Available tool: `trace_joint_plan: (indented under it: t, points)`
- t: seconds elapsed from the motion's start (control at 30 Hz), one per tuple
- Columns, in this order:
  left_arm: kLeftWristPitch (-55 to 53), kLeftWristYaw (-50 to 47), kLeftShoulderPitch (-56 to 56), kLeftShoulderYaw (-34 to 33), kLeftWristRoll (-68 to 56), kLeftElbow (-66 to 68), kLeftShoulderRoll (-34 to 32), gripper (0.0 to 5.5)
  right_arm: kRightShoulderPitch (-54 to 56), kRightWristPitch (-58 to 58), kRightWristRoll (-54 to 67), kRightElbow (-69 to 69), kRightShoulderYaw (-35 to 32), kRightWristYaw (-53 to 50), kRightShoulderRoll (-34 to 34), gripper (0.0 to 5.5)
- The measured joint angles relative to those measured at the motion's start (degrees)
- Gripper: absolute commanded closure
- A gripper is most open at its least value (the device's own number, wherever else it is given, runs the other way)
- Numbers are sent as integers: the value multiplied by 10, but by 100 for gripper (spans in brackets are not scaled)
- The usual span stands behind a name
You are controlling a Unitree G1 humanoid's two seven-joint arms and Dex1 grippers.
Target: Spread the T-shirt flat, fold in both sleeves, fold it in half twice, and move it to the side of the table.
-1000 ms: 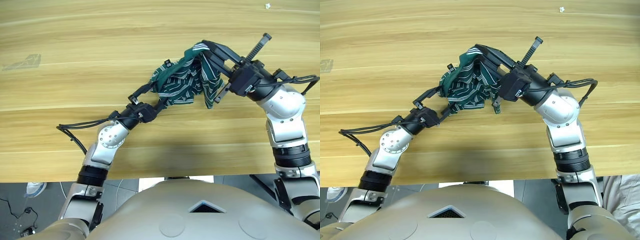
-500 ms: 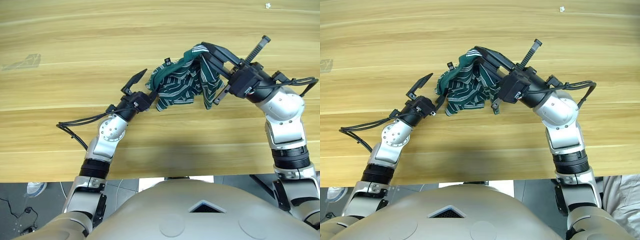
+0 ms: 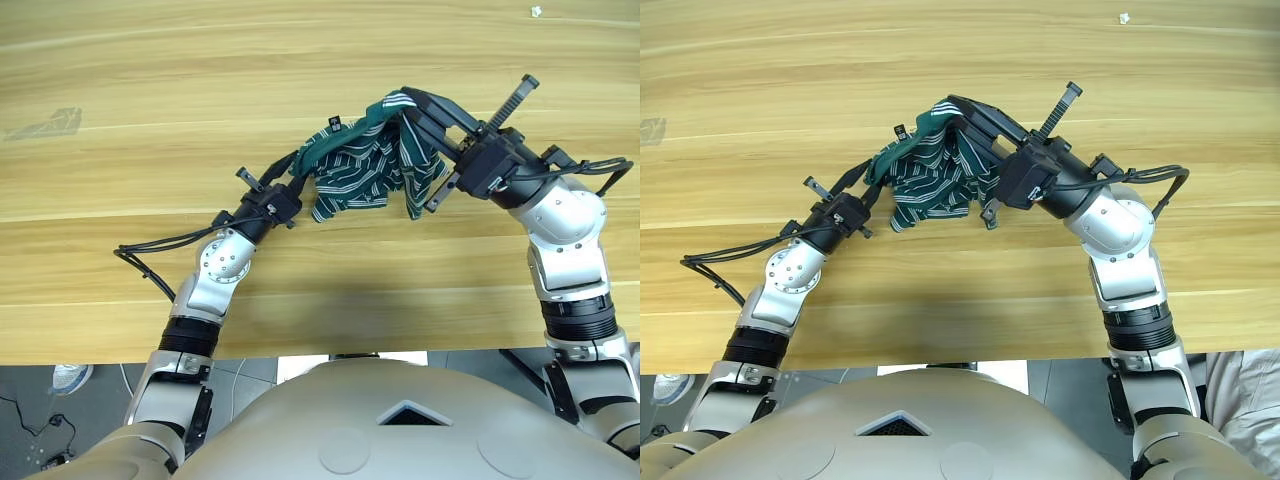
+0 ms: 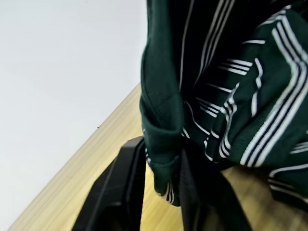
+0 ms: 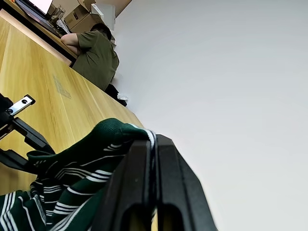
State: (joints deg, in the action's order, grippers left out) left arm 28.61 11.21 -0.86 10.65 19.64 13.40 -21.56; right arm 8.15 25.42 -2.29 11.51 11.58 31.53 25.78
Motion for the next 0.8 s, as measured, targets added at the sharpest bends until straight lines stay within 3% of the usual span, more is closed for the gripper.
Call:
trace_joint_plan:
  t: [0.13,0.47,0.63,0.8]
  points:
    - [0,-4,2,0,4,2,-2,548,0,0,-1,-2,2,0,-3,550]
    - [-1,10,4,-23,-10,-41,-35,548,15,13,-3,-73,-2,0,-8,550]
    - [-81,132,87,-68,-98,-134,-119,548,100,37,-8,-225,-39,1,20,550]
    - [-248,307,227,-70,-189,-245,-203,548,176,38,38,-272,-77,35,44,550]
